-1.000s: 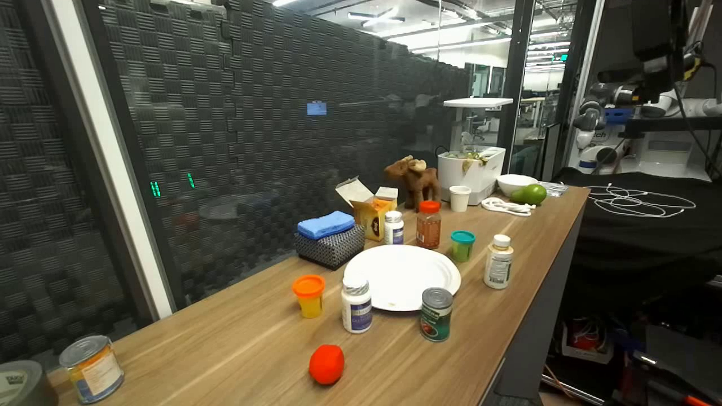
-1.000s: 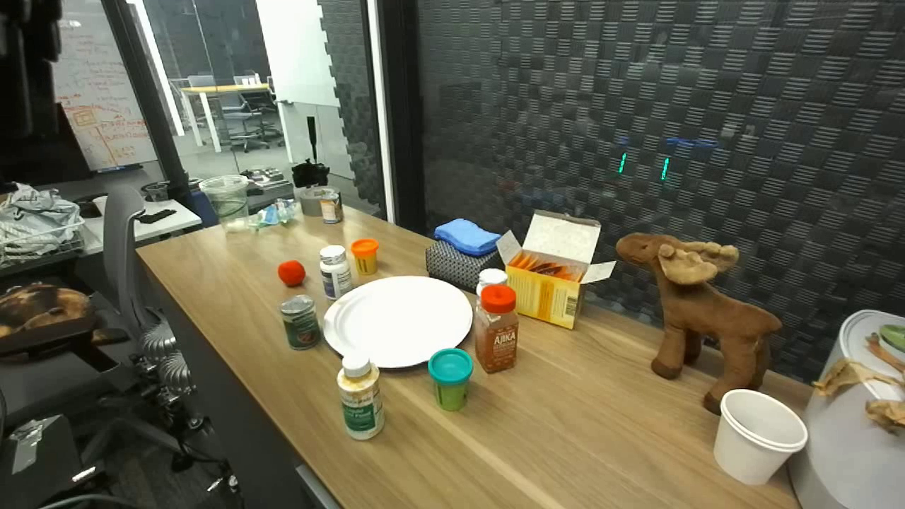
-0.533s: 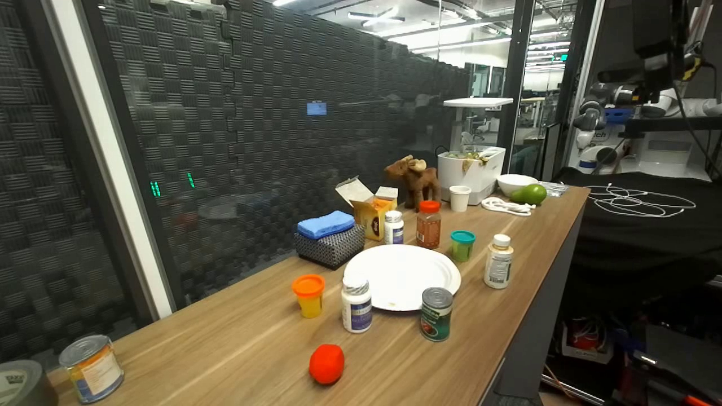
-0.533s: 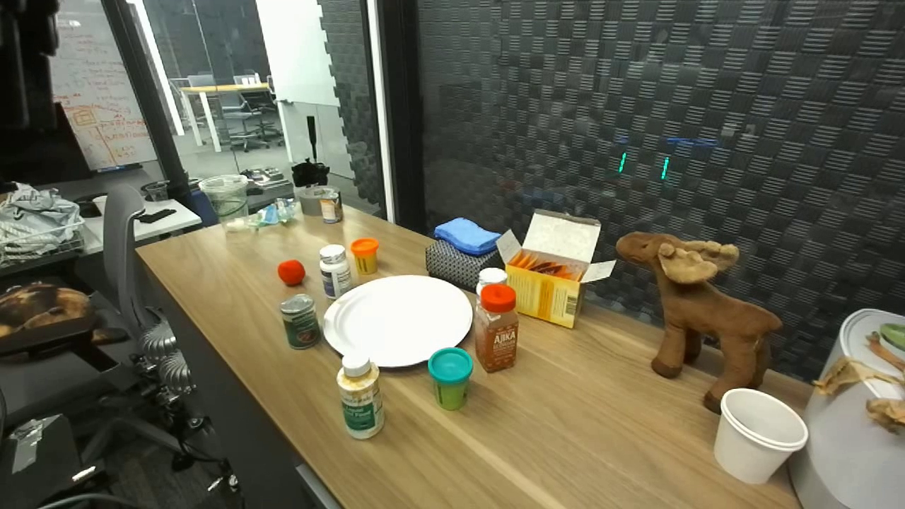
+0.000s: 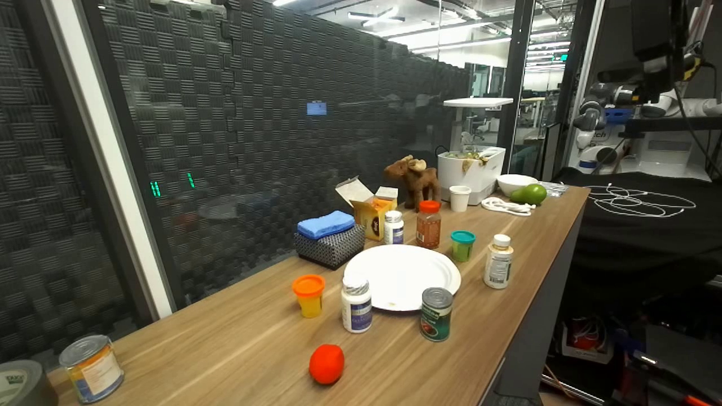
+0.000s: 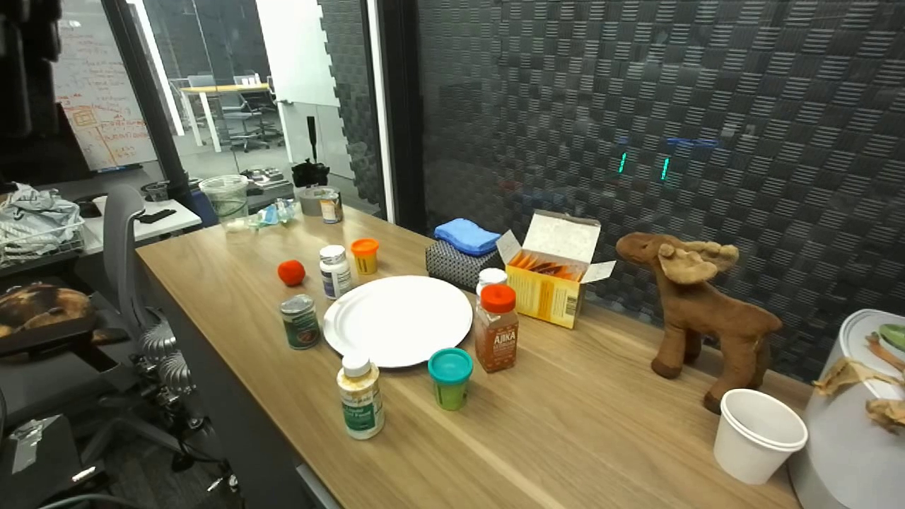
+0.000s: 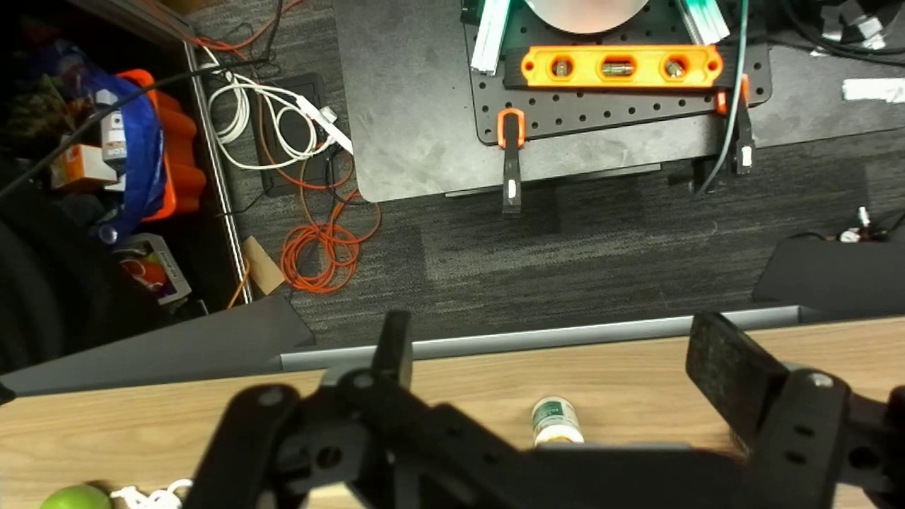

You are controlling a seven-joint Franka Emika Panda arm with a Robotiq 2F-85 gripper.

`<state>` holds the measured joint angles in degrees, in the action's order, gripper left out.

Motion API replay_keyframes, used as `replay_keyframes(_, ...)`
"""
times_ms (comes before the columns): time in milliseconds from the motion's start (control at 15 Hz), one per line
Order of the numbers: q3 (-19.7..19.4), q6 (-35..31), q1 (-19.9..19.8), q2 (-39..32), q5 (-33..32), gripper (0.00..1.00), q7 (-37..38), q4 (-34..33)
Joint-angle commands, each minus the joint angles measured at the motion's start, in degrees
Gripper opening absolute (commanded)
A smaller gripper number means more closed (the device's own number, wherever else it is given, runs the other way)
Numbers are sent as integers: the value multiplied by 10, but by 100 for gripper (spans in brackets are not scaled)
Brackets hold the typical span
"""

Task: Pick up all the objects surrounding the white plate and arrange them on the plate

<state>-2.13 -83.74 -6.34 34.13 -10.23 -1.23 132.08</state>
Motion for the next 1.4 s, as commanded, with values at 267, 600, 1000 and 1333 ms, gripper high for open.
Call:
replay_keyframes(267,5,-141,7,-66,77,100,108,72)
replay_keyframes(600,22,-249,9,-132,70,100,152,125)
replay_keyframes(1000,20,-310,7,-219,54,100,175,114)
replay_keyframes(1333,11,-324,6,-280,44,100,180,85)
